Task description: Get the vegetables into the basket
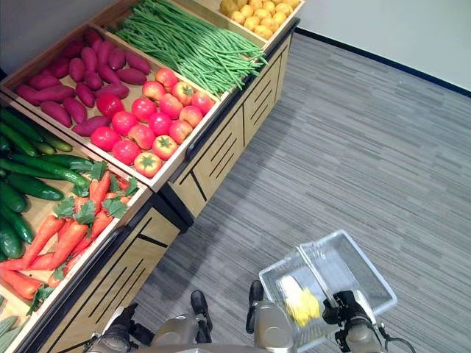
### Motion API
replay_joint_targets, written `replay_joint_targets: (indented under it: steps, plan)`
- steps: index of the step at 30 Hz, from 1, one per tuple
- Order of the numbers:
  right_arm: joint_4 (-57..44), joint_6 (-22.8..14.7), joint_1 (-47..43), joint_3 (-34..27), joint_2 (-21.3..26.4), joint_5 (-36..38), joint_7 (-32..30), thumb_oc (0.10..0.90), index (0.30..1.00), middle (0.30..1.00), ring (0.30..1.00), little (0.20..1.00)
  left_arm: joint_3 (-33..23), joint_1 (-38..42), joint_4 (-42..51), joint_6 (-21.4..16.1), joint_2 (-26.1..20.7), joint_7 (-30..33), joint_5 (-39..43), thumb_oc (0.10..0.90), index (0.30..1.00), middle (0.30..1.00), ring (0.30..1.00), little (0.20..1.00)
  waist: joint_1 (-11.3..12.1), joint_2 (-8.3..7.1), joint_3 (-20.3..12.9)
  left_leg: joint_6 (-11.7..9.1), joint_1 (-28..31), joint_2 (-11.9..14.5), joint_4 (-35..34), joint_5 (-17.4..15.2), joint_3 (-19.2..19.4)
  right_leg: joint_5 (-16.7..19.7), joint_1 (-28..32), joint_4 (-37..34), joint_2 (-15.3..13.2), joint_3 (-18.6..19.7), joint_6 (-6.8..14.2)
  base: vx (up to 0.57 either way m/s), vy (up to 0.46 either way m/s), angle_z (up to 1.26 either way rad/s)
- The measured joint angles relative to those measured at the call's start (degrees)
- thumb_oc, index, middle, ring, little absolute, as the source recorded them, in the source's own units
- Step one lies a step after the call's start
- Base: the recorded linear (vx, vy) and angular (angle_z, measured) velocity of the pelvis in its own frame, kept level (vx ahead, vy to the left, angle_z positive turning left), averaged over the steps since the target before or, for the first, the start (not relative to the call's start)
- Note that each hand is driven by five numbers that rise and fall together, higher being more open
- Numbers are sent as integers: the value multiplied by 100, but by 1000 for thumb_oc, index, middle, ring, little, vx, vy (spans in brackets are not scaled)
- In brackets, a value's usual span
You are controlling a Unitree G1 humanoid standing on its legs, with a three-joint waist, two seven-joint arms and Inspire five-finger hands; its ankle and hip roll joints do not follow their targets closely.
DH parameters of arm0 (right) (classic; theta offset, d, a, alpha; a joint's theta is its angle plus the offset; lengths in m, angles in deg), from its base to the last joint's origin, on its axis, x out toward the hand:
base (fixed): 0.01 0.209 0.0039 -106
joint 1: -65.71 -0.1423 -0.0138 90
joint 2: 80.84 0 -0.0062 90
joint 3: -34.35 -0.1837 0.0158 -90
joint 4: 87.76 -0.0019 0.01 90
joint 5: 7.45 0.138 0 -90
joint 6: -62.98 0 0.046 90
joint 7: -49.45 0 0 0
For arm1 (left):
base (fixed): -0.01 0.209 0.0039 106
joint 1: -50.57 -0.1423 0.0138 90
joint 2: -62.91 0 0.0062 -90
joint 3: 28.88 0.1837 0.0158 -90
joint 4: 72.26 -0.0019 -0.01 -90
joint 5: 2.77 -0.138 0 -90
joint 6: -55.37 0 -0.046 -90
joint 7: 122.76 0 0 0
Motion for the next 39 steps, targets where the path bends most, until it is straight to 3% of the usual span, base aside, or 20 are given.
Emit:
replay_joint_targets:
  steps: [2,4,6,7,9,11,14,16,17,19,21,23,24,28,29,30,31,34,37,39]
  plan:
    - [42,42,40,19,-72,-1,1,400,300,300,300,300,-43,-9,-12,9,-22,-8,2,900,1000,1000,1000,1000,16,-129,-66,47,19,-71,4,-31,58,93,21,-16,-49,-6,29,-13,104,-15]
    - [101,57,-32,21,-72,-3,-22,400,300,300,300,300,-52,-9,-20,11,-19,-25,-1,900,1000,1000,1000,1000,-60,-98,-41,143,212,-30,-142,-87,46,138,-202,759,-133,-100,122,16,-7,1]
    - [89,55,59,43,-100,2,-23,400,300,300,300,300,6,28,-32,-26,-84,-20,0,900,1000,1000,1000,1000,-133,-55,-49,206,282,-22,-126,-114,-146,48,-565,1630,-250,204,402,78,-162,51]
    - [117,64,197,56,-129,1,-22,400,300,300,300,300,13,54,12,-67,-129,-2,2,900,1000,1000,1000,1000,-129,-45,-113,204,233,-77,-135,-134,-291,-13,-683,1662,-502,418,518,174,-318,73]
    - [128,144,235,58,-145,8,-54,400,300,300,300,300,-21,71,23,-84,-154,44,2,900,1000,1000,1000,1000,-123,-97,-173,105,199,-184,-144,-101,-506,48,-550,706,-867,611,601,135,-222,55]
    - [86,125,286,140,-170,8,-75,400,300,300,300,300,-56,85,-88,-47,-189,69,2,900,1000,1000,1000,1000,-173,-137,-217,203,147,-237,-146,-63,-701,207,-315,-278,-997,981,702,141,-254,54]
    - [117,101,338,264,-327,7,0,400,300,300,300,300,-89,107,-288,-41,-234,97,3,900,1000,1000,1000,1000,-219,-99,-217,-41,150,-176,-169,53,-1286,411,117,-1105,-644,1623,626,104,-254,92]
    - [136,72,480,261,-410,6,21,400,300,300,300,300,-82,108,-259,-57,-261,98,3,900,1000,1000,1000,1000,-228,-203,-305,-154,151,-251,-248,126,-1609,701,351,-1257,-610,1529,534,88,-366,109]
    - [348,137,259,252,-309,0,6,400,300,300,300,300,-202,-102,-261,-82,-42,98,13,900,1000,1000,1000,1000,-108,83,-437,-331,182,90,-381,249,-1633,678,331,-1150,-311,1217,453,109,-510,57]
    - [329,94,118,250,-223,0,19,400,300,300,300,300,-226,-316,-269,-67,92,98,20,900,1000,1000,1000,1000,15,246,-539,-399,146,397,-311,288,-1703,678,419,-1217,-28,1068,326,43,-297,21]
    - [257,9,-16,245,-130,-1,20,400,300,300,300,300,-180,-398,-302,-46,169,82,20,900,1000,1000,1000,1000,56,304,-571,-399,-16,613,-208,418,-1854,654,467,-1274,190,806,83,-12,-237,56]
    - [235,-2,-111,242,-50,2,8,400,300,300,300,300,-123,-380,-303,-58,216,73,17,900,1000,1000,1000,1000,136,302,-577,-556,-287,773,-89,826,-2038,620,458,-1269,318,466,-89,-26,-134,82]
    - [229,-2,-114,244,-37,1,3,400,300,300,300,300,-133,-323,-296,-59,213,79,19,900,1000,1000,1000,1000,155,181,-522,-694,-353,786,-128,977,-2066,566,473,-1324,310,339,-203,0,0,65]
    - [103,-250,-251,259,3,2,2,400,300,300,300,300,-137,-411,-345,-2,222,48,18,900,1000,1000,1000,1000,129,92,-540,-891,-83,754,-39,730,-1925,567,469,-1329,371,324,-219,-162,-140,40]
    - [-143,-285,-6,-42,14,18,-39,400,300,300,300,300,138,-164,-423,137,302,82,-26,900,1000,1000,1000,1000,-257,215,-417,-747,-473,666,404,924,-1024,505,680,-1233,129,-464,-331,-38,2,217]
    - [-209,-302,214,-297,-45,43,-56,400,300,300,300,300,443,-76,-448,198,280,123,-129,900,1000,1000,1000,1000,-513,181,-444,-667,-761,576,526,1069,-186,443,734,-1314,-6,-925,-299,-13,31,228]
    - [111,-221,192,-175,-90,99,-70,400,300,300,300,300,367,-121,-274,110,138,115,-94,900,1000,1000,1000,1000,-282,136,-463,-626,-830,581,668,807,-64,354,571,-1117,-73,-933,-357,-27,102,102]
    - [236,-248,86,-76,-121,200,-85,400,300,300,300,300,190,-167,-319,140,77,76,-96,900,1000,1000,1000,1000,-212,119,-485,-600,-710,634,1084,-15,-256,367,358,-1010,-205,-893,-297,0,190,4]
    - [384,-114,51,-87,-199,206,-92,400,300,300,300,300,202,-133,-337,134,70,69,-97,900,1000,1000,1000,1000,-202,160,-519,-499,-206,530,198,-6,-345,429,218,-788,-302,-862,-83,6,175,20]
    - [495,-27,79,-88,-280,232,-72,400,300,300,300,300,208,-70,-237,106,19,62,-100,900,1000,1000,1000,1000,-177,-92,-532,-253,-90,154,-159,141,-291,588,106,-733,-554,-664,149,23,344,11]
